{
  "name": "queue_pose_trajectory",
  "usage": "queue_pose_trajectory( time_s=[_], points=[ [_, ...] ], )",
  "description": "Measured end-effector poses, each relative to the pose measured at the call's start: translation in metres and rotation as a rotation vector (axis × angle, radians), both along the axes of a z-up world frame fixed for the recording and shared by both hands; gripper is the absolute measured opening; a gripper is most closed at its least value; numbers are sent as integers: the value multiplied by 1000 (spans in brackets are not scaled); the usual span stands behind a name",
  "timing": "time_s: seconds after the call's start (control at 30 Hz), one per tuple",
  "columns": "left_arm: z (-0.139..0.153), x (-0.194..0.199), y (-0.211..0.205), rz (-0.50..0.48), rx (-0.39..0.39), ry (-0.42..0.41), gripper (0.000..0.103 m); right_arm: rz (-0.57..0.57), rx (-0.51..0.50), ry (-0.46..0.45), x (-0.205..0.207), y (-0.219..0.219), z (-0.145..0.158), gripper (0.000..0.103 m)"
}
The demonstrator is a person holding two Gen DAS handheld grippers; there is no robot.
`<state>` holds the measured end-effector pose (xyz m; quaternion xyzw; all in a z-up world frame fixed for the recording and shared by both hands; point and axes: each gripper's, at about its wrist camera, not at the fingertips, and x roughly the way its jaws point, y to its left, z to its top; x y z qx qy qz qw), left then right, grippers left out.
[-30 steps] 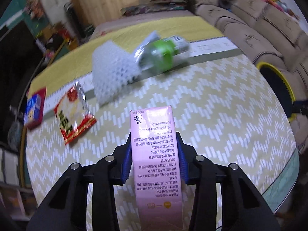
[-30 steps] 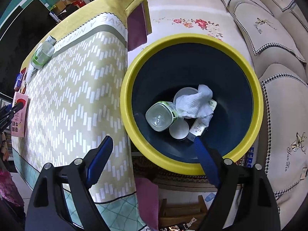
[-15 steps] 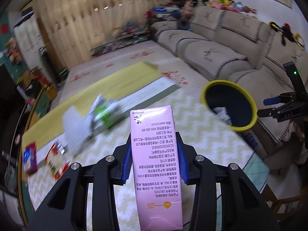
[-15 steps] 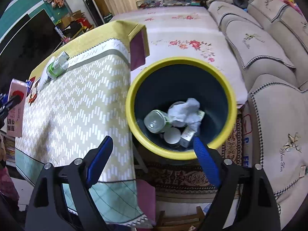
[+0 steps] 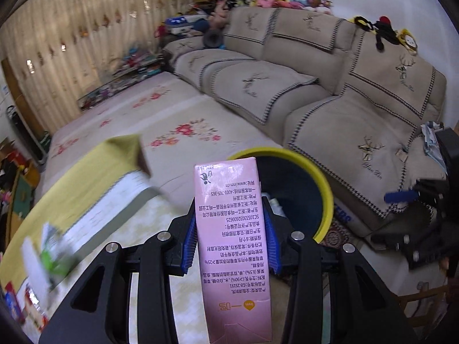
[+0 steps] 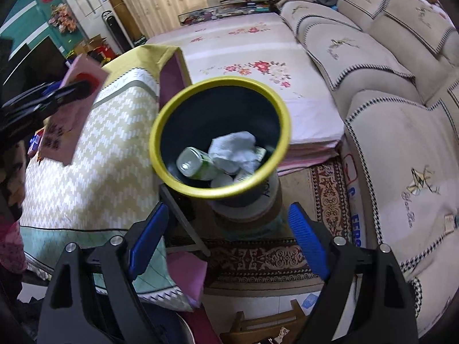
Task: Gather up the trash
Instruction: 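Carry the pink carton with the left gripper into the bin and release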
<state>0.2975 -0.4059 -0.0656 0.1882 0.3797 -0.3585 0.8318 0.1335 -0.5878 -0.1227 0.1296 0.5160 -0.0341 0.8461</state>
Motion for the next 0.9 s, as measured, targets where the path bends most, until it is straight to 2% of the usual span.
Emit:
queue_pose_trajectory(
  time_s=[0.23,0.37,0.4,0.47,0.6,0.73,0.9],
  points=[
    [-39,23,-73,-24,7,75,40,-46,15,9,-14,-21,-8,81],
    [-59,38,-92,-3,14,102,41,-50,28,18,-12,-23,-14,81],
    [-61,42,-94,13,15,104,42,-48,29,22,-12,-23,-15,81],
    [-63,44,-90,33,6,109,56,-36,27,27,-12,-20,-17,81],
    [-52,33,-70,44,-9,40,77,-20,16,24,-9,-14,-17,81],
    [-35,14,-23,60,-56,21,84,-3,24,27,-4,-7,-19,81],
    [-16,-2,66,139,-154,18,92,43,29,47,8,12,-27,81]
  ],
)
